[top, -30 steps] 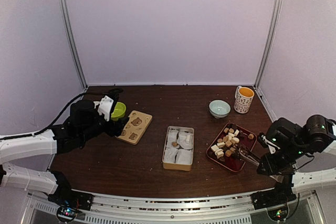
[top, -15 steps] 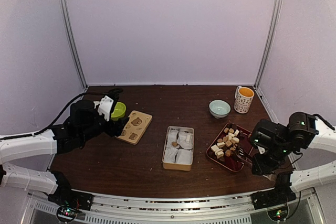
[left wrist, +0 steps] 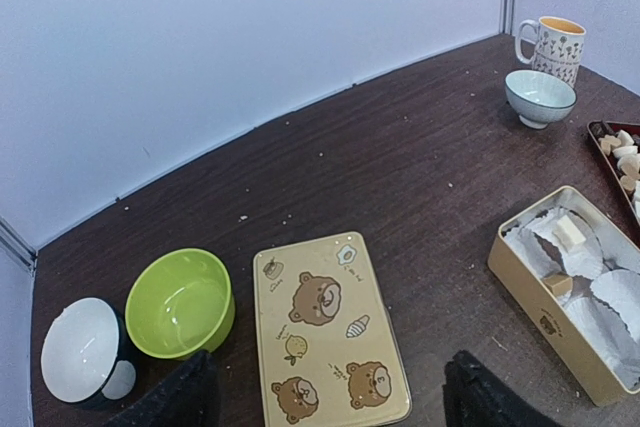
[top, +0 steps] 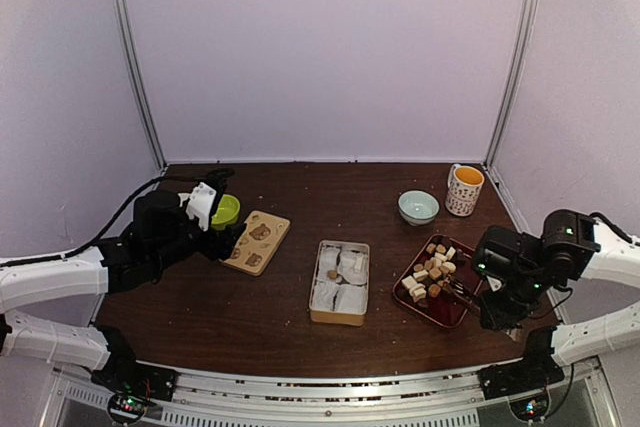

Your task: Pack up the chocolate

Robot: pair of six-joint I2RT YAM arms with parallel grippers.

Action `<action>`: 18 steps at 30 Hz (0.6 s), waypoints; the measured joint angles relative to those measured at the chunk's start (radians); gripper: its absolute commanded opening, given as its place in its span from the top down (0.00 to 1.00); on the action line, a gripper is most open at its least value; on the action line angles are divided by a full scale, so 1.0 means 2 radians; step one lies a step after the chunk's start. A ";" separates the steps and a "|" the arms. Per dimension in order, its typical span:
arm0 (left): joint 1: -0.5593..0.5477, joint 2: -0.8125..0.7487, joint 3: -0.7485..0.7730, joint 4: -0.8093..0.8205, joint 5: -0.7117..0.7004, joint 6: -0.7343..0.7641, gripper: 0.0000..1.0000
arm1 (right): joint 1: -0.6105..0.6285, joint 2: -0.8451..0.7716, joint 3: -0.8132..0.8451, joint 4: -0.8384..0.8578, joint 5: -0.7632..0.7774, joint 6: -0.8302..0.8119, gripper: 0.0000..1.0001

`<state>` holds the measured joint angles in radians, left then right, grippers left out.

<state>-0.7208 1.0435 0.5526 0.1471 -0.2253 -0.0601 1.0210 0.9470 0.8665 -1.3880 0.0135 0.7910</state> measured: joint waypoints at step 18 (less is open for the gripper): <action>0.000 0.004 0.005 -0.001 0.000 0.000 0.21 | 0.000 -0.002 0.064 -0.018 0.020 -0.014 0.70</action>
<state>-0.7208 1.0508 0.5632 0.1452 -0.2253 -0.0601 1.0210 0.9436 0.9936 -1.4239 0.0532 0.7635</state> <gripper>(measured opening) 0.786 0.302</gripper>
